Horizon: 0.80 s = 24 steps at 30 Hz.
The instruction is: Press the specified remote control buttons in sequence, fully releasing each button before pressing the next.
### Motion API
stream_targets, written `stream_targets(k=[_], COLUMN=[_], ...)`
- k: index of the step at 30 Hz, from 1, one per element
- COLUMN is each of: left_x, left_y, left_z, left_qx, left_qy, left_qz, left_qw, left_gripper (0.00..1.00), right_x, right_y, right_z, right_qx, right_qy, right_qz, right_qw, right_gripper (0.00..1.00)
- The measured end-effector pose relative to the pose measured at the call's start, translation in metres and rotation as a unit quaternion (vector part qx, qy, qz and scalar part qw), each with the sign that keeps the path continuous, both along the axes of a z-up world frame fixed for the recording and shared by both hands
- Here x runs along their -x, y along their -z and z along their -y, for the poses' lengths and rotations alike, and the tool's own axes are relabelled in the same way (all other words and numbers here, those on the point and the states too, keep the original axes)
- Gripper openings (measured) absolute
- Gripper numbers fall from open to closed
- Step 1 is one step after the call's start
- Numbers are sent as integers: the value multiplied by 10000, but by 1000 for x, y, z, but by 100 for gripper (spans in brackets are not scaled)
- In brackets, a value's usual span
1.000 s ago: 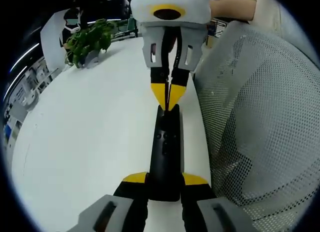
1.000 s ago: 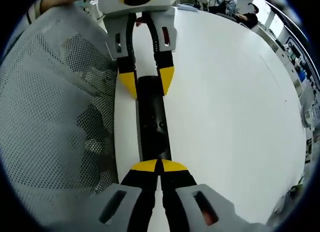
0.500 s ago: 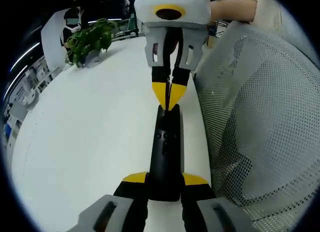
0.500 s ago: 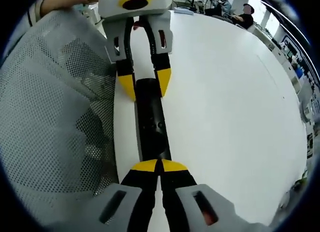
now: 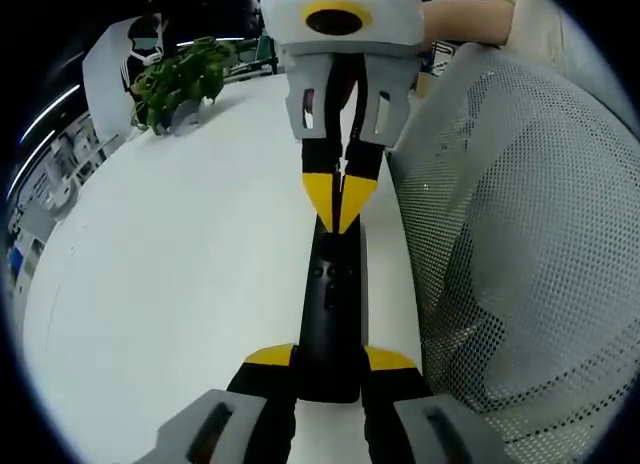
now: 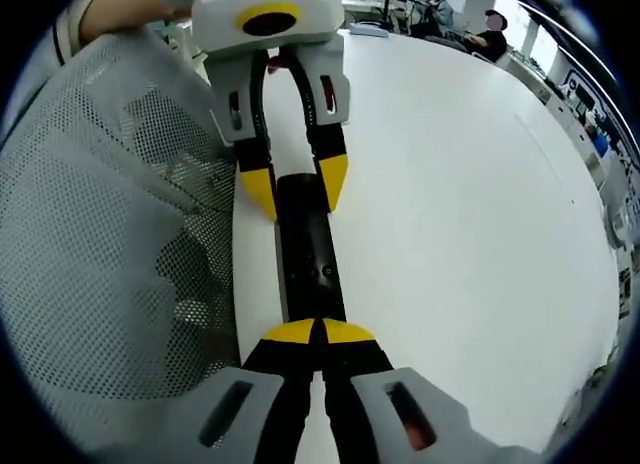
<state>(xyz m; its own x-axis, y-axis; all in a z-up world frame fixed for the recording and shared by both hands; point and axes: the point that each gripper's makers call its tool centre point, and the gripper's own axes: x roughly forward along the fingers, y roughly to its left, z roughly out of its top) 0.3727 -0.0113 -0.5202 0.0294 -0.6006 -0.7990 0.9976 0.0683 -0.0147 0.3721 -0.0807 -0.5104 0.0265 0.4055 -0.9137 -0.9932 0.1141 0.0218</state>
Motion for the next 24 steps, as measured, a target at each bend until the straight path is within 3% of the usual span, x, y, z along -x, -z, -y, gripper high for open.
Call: stream_targets(k=[6, 17, 24], left_x=[0, 0, 0], left_y=[0, 0, 0], left_z=[0, 0, 0], left_qx=[-1, 1, 4], left_qy=[4, 14, 14], left_qz=[0, 1, 1], left_qw=[10000, 10000, 10000], left_gripper=[24, 24, 24], right_x=[0, 0, 0], right_y=[1, 2, 1], right_z=[0, -1, 1], right_qx=[9, 363, 37], right_qy=[0, -213, 104], right_qz=[-25, 2, -15], right_qw=[10000, 9991, 9999], right_gripper=[0, 0, 0])
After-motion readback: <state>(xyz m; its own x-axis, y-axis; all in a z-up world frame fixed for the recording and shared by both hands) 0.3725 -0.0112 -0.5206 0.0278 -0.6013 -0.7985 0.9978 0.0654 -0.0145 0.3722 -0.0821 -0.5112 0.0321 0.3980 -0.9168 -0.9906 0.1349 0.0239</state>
